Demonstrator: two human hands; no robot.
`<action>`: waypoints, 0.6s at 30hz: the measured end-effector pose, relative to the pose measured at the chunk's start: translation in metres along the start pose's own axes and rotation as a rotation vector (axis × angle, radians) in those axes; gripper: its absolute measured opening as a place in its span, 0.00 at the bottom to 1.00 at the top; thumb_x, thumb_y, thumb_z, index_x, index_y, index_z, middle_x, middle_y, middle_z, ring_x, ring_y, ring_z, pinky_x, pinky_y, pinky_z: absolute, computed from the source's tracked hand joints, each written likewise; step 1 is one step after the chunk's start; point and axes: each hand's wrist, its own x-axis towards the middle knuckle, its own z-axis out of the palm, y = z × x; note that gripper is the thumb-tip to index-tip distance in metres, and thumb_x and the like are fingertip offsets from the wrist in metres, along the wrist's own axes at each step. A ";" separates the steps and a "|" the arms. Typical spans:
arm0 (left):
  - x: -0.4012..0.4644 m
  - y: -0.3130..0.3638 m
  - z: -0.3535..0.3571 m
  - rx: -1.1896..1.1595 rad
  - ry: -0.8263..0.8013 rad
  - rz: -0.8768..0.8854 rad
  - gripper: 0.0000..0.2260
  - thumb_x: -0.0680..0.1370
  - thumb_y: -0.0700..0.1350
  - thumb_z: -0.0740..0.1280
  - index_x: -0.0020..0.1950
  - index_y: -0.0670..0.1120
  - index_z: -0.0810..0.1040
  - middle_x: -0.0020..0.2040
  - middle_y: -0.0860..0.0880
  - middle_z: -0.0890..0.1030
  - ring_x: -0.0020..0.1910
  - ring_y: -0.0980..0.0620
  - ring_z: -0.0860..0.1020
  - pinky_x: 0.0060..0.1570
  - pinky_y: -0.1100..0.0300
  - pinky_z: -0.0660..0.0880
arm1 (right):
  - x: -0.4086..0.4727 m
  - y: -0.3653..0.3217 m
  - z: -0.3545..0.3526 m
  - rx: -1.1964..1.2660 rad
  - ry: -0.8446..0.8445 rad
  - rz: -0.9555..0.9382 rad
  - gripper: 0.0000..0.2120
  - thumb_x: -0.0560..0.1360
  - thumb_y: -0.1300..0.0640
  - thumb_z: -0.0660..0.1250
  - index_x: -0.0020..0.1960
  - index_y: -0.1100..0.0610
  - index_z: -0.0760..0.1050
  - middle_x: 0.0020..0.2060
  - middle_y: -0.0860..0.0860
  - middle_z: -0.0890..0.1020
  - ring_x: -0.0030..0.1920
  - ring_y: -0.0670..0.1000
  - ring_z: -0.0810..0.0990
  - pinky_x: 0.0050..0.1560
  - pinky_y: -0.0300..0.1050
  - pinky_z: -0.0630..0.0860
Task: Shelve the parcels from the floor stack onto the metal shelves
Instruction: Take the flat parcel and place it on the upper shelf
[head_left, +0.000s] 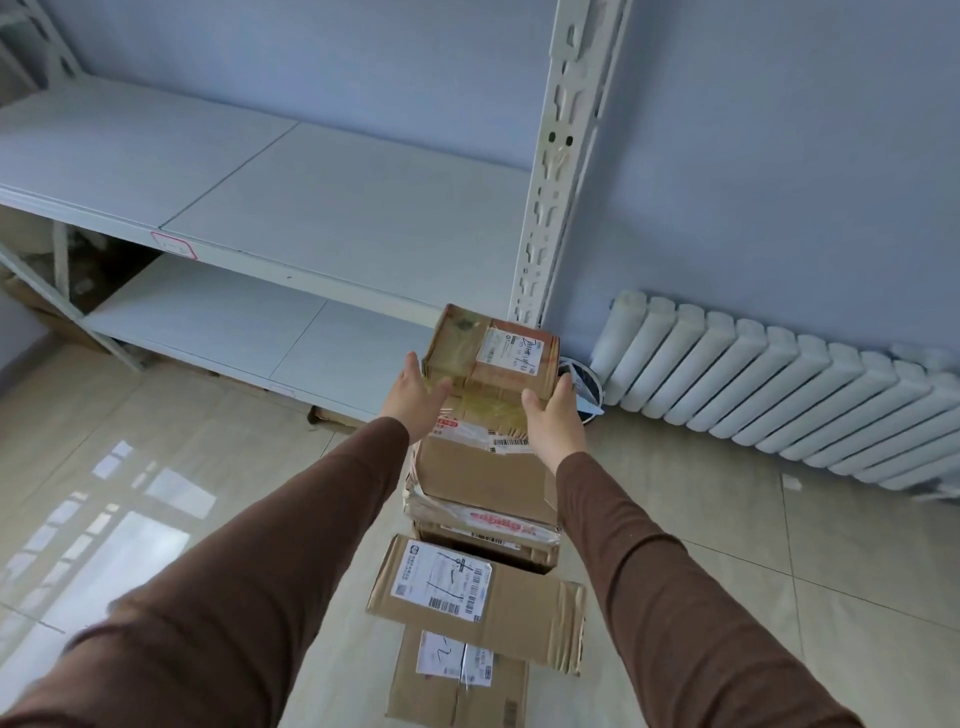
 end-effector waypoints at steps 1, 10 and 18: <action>0.005 0.000 0.003 -0.020 0.002 -0.022 0.35 0.85 0.55 0.58 0.83 0.42 0.45 0.82 0.40 0.57 0.80 0.41 0.60 0.76 0.49 0.59 | 0.003 0.000 -0.001 0.030 -0.020 0.023 0.37 0.82 0.39 0.55 0.83 0.55 0.44 0.82 0.54 0.54 0.80 0.59 0.60 0.77 0.56 0.62; -0.003 -0.004 0.009 -0.268 0.177 -0.123 0.26 0.84 0.58 0.59 0.74 0.42 0.63 0.65 0.38 0.77 0.62 0.36 0.77 0.61 0.45 0.76 | -0.001 -0.007 0.005 0.203 -0.050 -0.007 0.26 0.85 0.47 0.57 0.79 0.58 0.58 0.70 0.55 0.74 0.62 0.58 0.77 0.57 0.47 0.72; -0.072 -0.038 -0.049 -0.539 0.541 -0.137 0.14 0.84 0.52 0.62 0.58 0.41 0.69 0.49 0.47 0.77 0.44 0.52 0.74 0.40 0.62 0.71 | -0.047 -0.076 0.021 0.352 -0.203 -0.301 0.24 0.85 0.55 0.59 0.78 0.51 0.57 0.61 0.48 0.76 0.55 0.50 0.78 0.59 0.47 0.75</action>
